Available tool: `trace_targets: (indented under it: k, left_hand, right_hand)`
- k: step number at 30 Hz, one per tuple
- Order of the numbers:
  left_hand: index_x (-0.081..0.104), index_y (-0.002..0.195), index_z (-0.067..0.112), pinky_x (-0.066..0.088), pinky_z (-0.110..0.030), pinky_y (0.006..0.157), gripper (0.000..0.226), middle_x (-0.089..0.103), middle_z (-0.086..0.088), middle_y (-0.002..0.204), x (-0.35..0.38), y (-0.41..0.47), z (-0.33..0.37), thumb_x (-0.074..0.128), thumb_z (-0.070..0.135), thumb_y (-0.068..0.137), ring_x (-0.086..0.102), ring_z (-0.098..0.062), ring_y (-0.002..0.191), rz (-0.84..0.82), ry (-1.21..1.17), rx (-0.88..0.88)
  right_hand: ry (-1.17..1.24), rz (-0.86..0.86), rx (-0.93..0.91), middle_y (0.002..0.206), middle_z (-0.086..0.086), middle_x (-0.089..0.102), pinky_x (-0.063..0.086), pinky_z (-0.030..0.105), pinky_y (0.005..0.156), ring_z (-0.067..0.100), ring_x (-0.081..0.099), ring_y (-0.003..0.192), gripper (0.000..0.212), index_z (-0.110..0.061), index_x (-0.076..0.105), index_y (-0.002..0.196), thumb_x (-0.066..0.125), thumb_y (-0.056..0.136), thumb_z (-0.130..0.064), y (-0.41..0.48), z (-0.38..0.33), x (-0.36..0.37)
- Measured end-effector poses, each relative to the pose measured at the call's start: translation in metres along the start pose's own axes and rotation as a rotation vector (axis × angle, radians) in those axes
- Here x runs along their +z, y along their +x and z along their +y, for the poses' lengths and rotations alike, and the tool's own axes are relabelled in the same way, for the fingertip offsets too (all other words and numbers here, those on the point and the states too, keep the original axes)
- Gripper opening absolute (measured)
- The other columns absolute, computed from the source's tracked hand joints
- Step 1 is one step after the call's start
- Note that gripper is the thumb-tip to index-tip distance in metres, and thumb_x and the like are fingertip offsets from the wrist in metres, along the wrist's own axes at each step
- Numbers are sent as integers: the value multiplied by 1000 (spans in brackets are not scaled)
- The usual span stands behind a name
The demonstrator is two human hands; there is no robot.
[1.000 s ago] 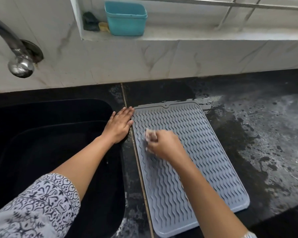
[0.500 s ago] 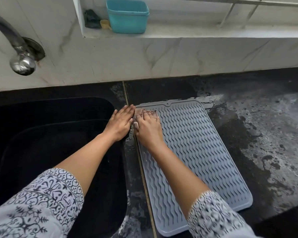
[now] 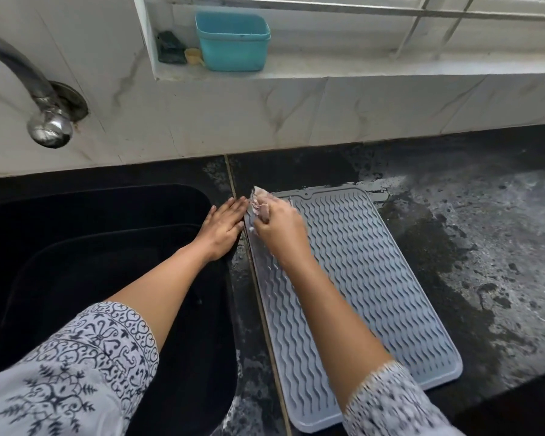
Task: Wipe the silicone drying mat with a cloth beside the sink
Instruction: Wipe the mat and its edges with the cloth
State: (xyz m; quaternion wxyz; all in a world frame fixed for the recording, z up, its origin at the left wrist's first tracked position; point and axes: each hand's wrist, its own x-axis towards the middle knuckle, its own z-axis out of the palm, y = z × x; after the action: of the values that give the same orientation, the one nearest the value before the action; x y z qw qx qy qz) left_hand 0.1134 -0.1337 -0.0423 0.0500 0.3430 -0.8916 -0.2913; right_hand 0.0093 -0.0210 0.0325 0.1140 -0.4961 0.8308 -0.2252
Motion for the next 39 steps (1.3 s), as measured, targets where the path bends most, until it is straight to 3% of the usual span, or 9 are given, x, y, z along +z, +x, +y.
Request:
trace_targets:
  k: [5, 12, 16, 19, 22, 26, 30, 35, 39]
  left_hand:
    - [14, 151, 23, -8, -34, 115, 53, 10, 10, 159, 1, 0, 1, 33, 23, 102, 1, -7, 146, 14, 1, -12]
    - [13, 151, 27, -6, -36, 116, 50, 8, 10, 159, 2, 0, 0, 27, 30, 103, -1, -8, 146, 13, 64, -1]
    - [12, 151, 27, -5, -37, 116, 54, 7, 10, 159, 2, -2, 0, 29, 40, 102, -1, -10, 146, -1, 81, 6]
    - [10, 151, 27, -7, -37, 115, 57, 4, 10, 160, 0, -4, 3, 31, 43, 101, -3, -10, 146, -19, 88, 5]
    - [8, 151, 27, -8, -37, 115, 60, 2, 10, 160, -3, -4, 3, 33, 44, 100, -5, -10, 146, -51, 87, 3]
    - [7, 152, 26, -8, -37, 115, 60, 1, 9, 160, -5, -2, 4, 33, 42, 100, -6, -11, 146, -62, 117, 1]
    - [7, 152, 26, -8, -38, 115, 58, 1, 9, 160, -4, -3, 5, 32, 40, 101, -5, -11, 146, -53, 120, 4]
    - [7, 152, 26, -7, -38, 116, 58, 1, 9, 160, -3, -2, 7, 31, 41, 101, -5, -11, 146, -50, 157, -13]
    - [5, 152, 26, -6, -38, 115, 59, 0, 10, 160, -3, -2, 8, 29, 43, 101, -6, -10, 146, -55, 177, -21]
  right_hand:
    - [-284, -100, -18, 155, 6, 25, 11, 48, 113, 27, 13, 144, 53, -23, 29, 146, 32, 96, -40, 12, 17, 54]
    - [-240, -79, -114, 147, 19, 37, 18, 42, 116, 32, 32, 137, 56, -8, 31, 145, 43, 96, -33, -75, 22, 35]
    - [-322, -114, -145, 122, 11, 64, 50, 35, 90, 28, 62, 109, 53, -13, 63, 122, 76, 73, -31, -156, 25, 4]
    - [-250, -265, -81, 124, 0, 62, 50, 31, 86, 21, 61, 105, 40, -21, 60, 122, 66, 83, -28, -153, 22, -21]
    - [-62, -129, -12, 120, -3, 60, 44, 31, 86, 19, 57, 105, 38, -26, 53, 127, 57, 89, -29, -108, 17, -32]
    - [-117, -137, 34, 153, 2, 28, 20, 47, 111, 26, 22, 141, 64, -27, 27, 146, 43, 90, -53, -49, 12, 11]
    - [-241, -194, 39, 159, 8, 3, -4, 52, 114, 29, -8, 145, 80, -25, 14, 150, 21, 85, -72, -39, 23, 38]
    - [-214, -152, -40, 157, 11, 16, 11, 46, 116, 31, 7, 144, 55, -22, 24, 148, 35, 97, -40, -56, 24, 33]
    - [-284, -116, -115, 147, 19, 37, 23, 42, 115, 34, 32, 137, 60, -13, 42, 140, 61, 85, -27, -116, 30, 28]
